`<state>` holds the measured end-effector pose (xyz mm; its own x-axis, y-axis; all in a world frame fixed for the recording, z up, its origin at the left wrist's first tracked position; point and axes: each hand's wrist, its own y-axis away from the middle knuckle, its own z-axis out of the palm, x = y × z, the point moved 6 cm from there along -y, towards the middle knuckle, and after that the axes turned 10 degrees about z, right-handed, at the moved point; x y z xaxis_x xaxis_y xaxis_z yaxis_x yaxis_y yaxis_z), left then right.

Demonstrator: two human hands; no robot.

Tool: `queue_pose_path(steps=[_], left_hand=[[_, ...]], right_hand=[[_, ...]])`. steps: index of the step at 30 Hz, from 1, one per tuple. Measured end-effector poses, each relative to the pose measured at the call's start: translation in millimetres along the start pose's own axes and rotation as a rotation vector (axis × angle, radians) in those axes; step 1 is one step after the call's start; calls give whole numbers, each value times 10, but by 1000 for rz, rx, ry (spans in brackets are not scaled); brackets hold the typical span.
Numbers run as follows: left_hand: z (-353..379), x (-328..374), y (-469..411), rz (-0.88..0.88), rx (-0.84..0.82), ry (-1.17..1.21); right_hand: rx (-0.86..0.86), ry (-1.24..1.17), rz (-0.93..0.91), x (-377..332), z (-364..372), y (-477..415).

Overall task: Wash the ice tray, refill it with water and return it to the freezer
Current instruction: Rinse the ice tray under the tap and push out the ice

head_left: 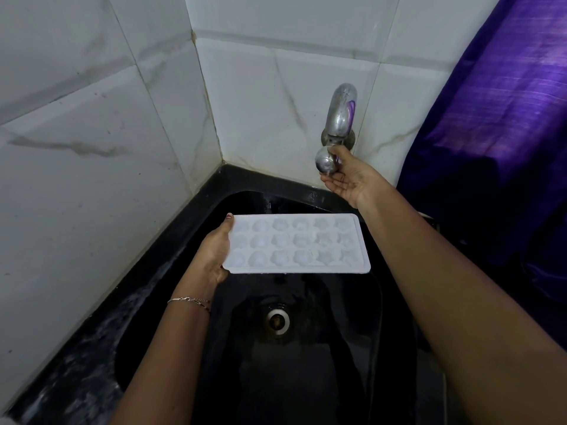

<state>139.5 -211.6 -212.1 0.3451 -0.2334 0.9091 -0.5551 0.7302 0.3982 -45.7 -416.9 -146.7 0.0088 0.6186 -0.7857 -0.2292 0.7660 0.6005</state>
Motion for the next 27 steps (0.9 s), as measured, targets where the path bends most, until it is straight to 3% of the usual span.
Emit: queue_pose_path(steps=[27], left_hand=[[105,-24,-25,-25,-29,19]], right_hand=[[37,65,2,-14,-3,-24]])
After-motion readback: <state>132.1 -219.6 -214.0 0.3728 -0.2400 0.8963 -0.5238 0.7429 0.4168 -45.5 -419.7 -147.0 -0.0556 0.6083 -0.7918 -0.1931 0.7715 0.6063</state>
